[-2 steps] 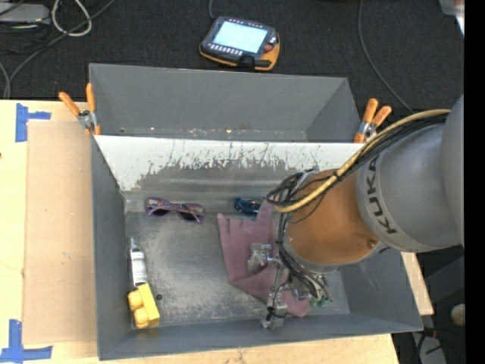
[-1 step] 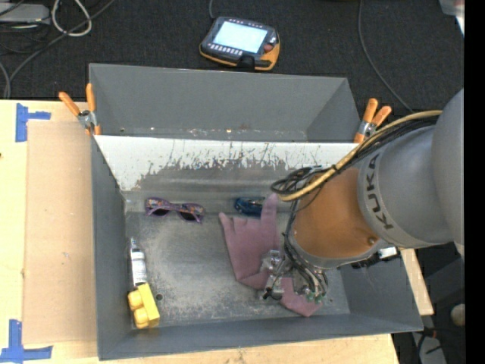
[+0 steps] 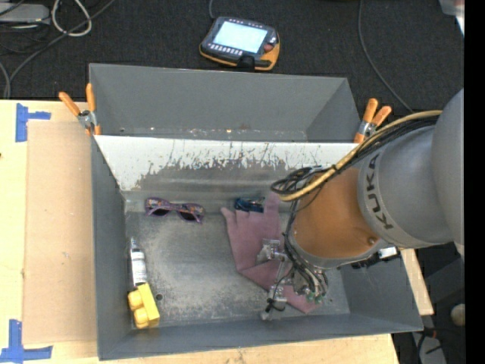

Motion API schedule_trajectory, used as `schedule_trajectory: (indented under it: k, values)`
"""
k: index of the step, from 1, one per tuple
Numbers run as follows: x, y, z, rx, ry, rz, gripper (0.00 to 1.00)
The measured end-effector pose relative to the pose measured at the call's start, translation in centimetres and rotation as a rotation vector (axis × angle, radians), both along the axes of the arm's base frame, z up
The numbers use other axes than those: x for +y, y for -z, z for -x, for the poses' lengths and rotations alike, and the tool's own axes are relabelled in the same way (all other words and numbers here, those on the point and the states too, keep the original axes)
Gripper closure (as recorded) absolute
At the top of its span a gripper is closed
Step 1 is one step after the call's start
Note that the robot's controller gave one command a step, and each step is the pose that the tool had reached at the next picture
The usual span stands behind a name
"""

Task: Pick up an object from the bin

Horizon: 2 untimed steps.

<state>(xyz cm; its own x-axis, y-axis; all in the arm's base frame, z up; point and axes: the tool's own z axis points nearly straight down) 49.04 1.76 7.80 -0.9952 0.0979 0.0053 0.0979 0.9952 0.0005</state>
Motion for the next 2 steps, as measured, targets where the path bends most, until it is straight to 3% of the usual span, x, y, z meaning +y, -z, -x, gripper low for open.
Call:
schedule_trajectory:
  k: [1, 2]
  values:
    - [0.01, 0.00, 0.00, 0.000, 0.000, 0.000, 1.00]
    - [0.01, -0.01, 0.00, 0.000, 0.000, 0.000, 1.00]
